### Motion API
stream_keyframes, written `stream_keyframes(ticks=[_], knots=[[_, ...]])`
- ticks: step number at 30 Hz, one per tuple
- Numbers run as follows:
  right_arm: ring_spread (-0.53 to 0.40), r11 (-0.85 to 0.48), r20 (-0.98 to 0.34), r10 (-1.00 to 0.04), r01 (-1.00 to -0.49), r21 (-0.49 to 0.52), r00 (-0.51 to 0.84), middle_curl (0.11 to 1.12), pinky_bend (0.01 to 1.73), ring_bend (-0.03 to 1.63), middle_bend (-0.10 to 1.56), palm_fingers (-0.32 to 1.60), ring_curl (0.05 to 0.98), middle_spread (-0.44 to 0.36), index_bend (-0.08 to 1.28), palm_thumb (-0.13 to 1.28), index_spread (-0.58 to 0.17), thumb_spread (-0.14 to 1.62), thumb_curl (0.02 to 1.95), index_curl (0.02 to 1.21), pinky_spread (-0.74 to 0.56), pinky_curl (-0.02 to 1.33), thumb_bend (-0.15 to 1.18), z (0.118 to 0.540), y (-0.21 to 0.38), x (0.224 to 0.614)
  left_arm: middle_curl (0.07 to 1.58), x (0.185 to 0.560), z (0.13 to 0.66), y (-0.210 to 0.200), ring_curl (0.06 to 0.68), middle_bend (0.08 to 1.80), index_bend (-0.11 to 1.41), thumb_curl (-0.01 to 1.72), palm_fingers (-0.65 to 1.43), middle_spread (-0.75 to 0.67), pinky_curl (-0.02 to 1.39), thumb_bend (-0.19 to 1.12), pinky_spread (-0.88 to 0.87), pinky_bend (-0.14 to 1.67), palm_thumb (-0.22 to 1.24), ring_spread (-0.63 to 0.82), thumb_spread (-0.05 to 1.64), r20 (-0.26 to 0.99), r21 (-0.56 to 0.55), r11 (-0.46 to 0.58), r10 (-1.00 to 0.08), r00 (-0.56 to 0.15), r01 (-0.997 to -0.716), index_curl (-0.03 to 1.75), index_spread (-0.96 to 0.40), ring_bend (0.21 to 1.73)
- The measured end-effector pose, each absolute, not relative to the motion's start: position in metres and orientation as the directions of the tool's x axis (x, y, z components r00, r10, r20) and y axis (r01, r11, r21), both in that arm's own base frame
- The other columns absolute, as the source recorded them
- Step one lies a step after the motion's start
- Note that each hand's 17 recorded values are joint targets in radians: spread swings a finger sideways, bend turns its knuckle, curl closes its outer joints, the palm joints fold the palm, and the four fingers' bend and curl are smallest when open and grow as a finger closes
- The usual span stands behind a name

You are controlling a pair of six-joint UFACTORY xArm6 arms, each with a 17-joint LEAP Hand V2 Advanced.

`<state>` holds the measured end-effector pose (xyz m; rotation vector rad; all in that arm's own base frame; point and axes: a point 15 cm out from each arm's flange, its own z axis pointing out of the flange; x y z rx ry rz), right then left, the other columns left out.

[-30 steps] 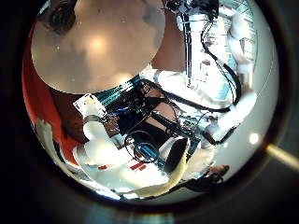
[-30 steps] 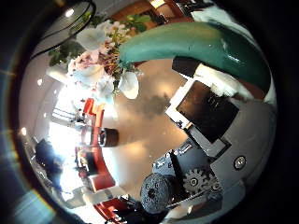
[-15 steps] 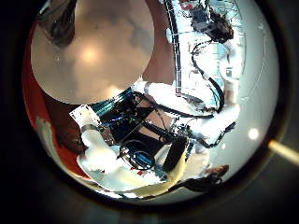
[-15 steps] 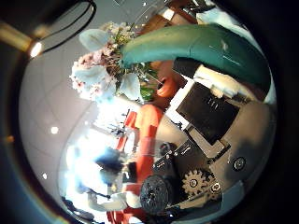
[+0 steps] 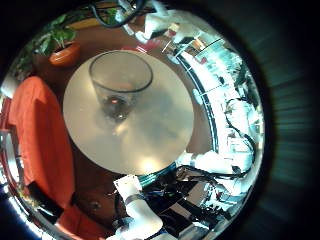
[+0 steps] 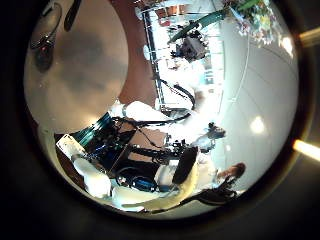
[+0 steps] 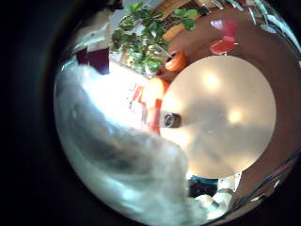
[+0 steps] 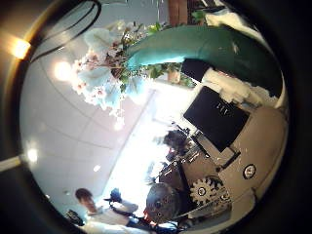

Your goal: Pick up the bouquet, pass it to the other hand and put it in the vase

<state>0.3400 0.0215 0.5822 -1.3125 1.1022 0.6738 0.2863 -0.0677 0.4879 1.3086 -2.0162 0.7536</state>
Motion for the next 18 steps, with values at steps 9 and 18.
stream_keyframes(ticks=[9, 18], knots=[[-0.182, -0.03, -0.923, 0.055, -0.923, -0.383, 0.381, 0.79, 1.3, 1.49, 1.39, 1.14, 0.681, -0.127, 1.22, 1.1, -0.206, 0.83, 1.16, 0.85, -0.18, 0.79, 0.0, 0.575, 0.087, 0.309, 0.33, 0.279, 0.5, -0.087, 0.226, 0.2, 0.16, 0.29, 0.03, 0.48, 0.32, -0.03, 0.55, 0.21, 0.02, 0.58, 0.91, 0.876, -0.162, 0.326, -0.387, -0.288, -0.931, 0.3, 0.16, 0.45], [-0.182, -0.209, -0.933, 0.034, -0.911, -0.356, 0.357, 0.78, 1.27, 1.49, 1.39, 1.14, 0.682, -0.127, 1.23, 1.1, -0.204, 0.83, 1.2, 0.84, -0.19, 0.83, 0.0, 0.548, 0.14, 0.291, 0.33, 0.273, 0.507, -0.117, 0.224, 0.2, 0.16, 0.31, 0.04, 0.49, 0.32, -0.03, 0.55, 0.21, 0.04, 0.58, 0.9, 0.945, -0.158, 0.323, -0.224, -0.238, -0.933, 0.3, 0.16, 0.45]])
